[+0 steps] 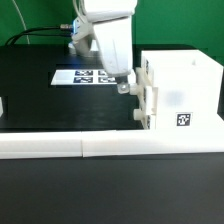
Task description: Assemble drawer
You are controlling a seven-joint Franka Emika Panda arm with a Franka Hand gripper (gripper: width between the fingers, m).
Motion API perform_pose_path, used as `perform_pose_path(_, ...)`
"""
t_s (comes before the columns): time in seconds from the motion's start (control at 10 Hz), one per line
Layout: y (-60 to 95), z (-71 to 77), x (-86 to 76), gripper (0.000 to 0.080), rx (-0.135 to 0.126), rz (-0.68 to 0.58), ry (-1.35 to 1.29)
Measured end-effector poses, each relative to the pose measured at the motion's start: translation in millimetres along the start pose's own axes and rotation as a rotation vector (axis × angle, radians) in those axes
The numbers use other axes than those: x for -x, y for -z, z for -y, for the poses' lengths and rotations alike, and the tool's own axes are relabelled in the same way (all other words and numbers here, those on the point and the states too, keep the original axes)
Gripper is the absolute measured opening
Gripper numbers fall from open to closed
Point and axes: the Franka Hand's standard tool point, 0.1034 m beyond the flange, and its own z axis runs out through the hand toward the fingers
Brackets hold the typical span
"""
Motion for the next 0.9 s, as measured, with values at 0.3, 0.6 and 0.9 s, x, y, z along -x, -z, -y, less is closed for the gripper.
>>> perform_pose_path(0.3,2.8,-1.6,1.3,0.0648,0.004,0.001,-0.023)
perform_pose_path(0.6,7.5,5.7,48.2,0.0648,0.011,0.019,-0.067)
perform_pose_path(0.9,5.3,7.4,50.4,0.0648,0.017,0.019,-0.08)
